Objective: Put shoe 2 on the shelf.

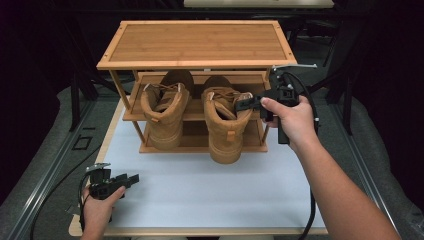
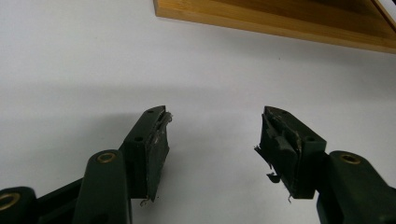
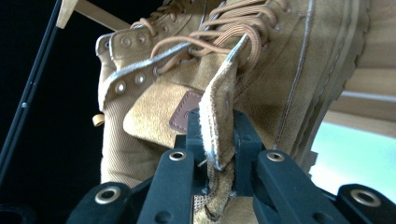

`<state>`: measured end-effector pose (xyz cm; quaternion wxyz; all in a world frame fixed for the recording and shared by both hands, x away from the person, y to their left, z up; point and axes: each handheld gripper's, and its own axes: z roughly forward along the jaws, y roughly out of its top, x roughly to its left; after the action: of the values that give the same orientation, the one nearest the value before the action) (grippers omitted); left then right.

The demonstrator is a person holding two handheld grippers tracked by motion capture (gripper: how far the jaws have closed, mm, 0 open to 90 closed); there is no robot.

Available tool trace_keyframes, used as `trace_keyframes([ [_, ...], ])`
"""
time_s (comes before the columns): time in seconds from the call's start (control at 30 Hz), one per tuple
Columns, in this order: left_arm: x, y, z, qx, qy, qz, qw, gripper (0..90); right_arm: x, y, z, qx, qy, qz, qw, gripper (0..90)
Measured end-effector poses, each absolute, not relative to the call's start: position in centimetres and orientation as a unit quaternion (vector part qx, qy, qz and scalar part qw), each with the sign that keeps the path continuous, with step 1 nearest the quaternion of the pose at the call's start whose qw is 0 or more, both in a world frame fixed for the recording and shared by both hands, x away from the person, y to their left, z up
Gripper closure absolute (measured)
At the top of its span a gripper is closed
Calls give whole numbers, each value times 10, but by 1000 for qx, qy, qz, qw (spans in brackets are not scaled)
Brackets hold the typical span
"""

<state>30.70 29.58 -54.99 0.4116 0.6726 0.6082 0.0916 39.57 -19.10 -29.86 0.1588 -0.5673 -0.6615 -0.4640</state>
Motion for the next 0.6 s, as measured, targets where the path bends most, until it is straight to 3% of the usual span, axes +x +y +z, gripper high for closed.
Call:
trace_keyframes([
  [0.6, 310, 296, -551, 676, 606, 92, 410, 415, 416, -187, -308, -574, -644, -491, 122, 809],
])
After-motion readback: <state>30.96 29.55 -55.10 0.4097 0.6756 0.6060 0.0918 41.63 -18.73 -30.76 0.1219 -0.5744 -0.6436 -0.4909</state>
